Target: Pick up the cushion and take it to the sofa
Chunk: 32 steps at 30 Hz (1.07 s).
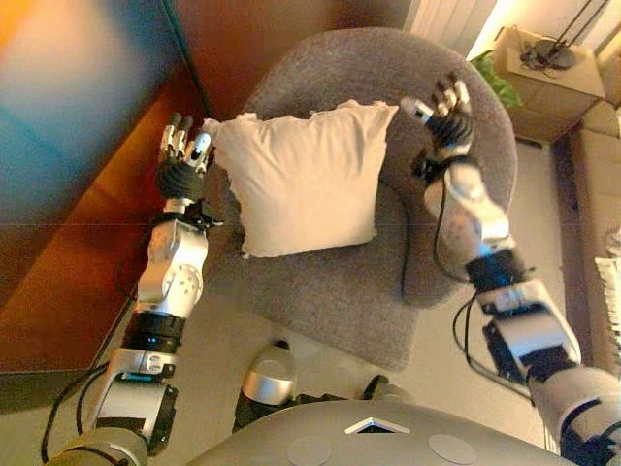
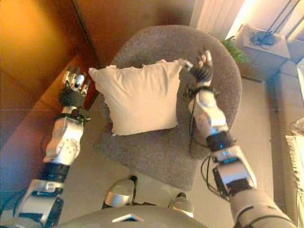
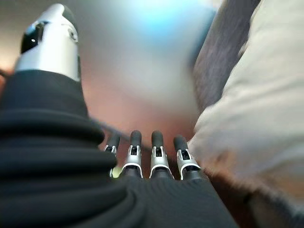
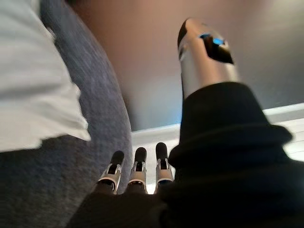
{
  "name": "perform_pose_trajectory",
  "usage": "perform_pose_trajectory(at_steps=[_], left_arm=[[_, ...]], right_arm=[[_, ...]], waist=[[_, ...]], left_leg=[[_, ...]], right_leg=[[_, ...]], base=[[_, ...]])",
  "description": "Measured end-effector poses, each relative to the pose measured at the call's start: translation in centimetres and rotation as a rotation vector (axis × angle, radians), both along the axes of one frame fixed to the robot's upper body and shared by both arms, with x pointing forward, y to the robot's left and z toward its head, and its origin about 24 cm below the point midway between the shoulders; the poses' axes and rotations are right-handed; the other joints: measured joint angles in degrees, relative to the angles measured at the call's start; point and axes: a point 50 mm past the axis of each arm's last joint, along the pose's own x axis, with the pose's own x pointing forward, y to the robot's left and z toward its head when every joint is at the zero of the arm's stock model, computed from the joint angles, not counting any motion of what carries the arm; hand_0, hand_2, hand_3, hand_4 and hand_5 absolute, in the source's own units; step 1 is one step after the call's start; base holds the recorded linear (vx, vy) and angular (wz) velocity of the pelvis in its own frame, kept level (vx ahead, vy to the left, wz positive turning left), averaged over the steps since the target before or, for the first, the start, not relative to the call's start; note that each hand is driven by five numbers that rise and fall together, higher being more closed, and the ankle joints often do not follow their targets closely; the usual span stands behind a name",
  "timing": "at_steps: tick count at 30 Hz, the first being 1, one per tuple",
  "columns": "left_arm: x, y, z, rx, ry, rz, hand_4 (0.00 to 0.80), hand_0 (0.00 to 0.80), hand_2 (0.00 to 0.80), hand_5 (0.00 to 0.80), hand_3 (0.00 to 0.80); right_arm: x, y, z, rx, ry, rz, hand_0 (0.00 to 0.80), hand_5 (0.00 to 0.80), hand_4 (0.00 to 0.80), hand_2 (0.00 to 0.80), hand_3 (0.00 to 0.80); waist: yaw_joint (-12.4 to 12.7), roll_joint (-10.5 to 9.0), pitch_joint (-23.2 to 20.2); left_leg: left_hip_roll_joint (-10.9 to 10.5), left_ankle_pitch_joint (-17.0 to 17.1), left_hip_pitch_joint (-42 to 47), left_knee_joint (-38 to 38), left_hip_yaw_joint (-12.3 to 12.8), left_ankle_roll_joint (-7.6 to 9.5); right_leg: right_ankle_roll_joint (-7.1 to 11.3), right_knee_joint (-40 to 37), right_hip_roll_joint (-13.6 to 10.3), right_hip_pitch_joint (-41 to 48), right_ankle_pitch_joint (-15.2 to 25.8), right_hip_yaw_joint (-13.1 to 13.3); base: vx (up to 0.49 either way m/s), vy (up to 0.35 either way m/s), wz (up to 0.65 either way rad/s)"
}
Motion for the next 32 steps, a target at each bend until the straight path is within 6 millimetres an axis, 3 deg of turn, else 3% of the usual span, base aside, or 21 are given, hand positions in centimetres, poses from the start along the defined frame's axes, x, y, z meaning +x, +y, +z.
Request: perform_pose_trajectory(at_steps=[7,11,20,27,32], left_arm=[[-2.7,0.1,-2.1,0.013,0.007,-0.101,0.0,0.0,0.0,0.0,0.0],[-3.8,0.0,-2.8,0.053,0.016,-0.147,0.0,0.0,0.0,0.0,0.0],[-7.2,0.2,-6.3,0.025,0.148,-0.159,0.0,0.0,0.0,0.0,0.0],[-8.2,-0.5,-7.4,0.017,0.19,-0.199,0.0,0.0,0.0,0.0,0.0],[-8.3,-1.7,-7.7,0.009,0.203,-0.248,0.0,0.0,0.0,0.0,0.0]], right_arm=[[-6.1,0.5,-6.8,0.229,0.09,0.165,0.0,0.0,0.0,0.0,0.0],[-8.6,0.5,-9.2,0.242,0.143,0.235,0.0,0.0,0.0,0.0,0.0],[-12.3,-0.3,-12.4,0.239,0.233,0.365,0.0,0.0,0.0,0.0,0.0],[-13.4,-0.9,-13.5,0.2,0.284,0.352,0.0,0.0,0.0,0.0,0.0],[-13.5,-0.3,-13.7,0.199,0.287,0.367,0.0,0.0,0.0,0.0,0.0]], waist=[[-4.07,-0.4,-4.31],[-5.78,0.34,-5.74],[-6.22,1.0,-7.8],[-6.09,1.17,-7.78],[-5.96,1.84,-7.66]], left_leg=[[0.63,0.78,1.66,-3.14,2.51,-0.49],[1.25,2.53,3.98,-7.3,4.14,-1.07],[2.69,6.39,7.28,-15.09,6.76,-2.21],[2.68,6.41,7.13,-15.1,6.8,-2.2],[2.69,6.41,7.08,-15.09,6.75,-2.2]], right_leg=[[-0.28,-1.08,0.99,-0.85,0.47,2.34],[-0.81,-3.3,2.2,-0.75,1.61,3.68],[-1.81,-7.55,4.78,-0.76,3.91,5.18],[-1.8,-7.55,4.74,-0.87,3.92,5.16],[-1.79,-7.55,4.74,-0.88,3.92,5.12]], base=[[-0.04,-0.033,-0.19],[-0.065,-0.044,-0.24],[-0.071,-0.027,-0.13],[-0.033,-0.007,0.0],[0.0,0.0,0.0]])
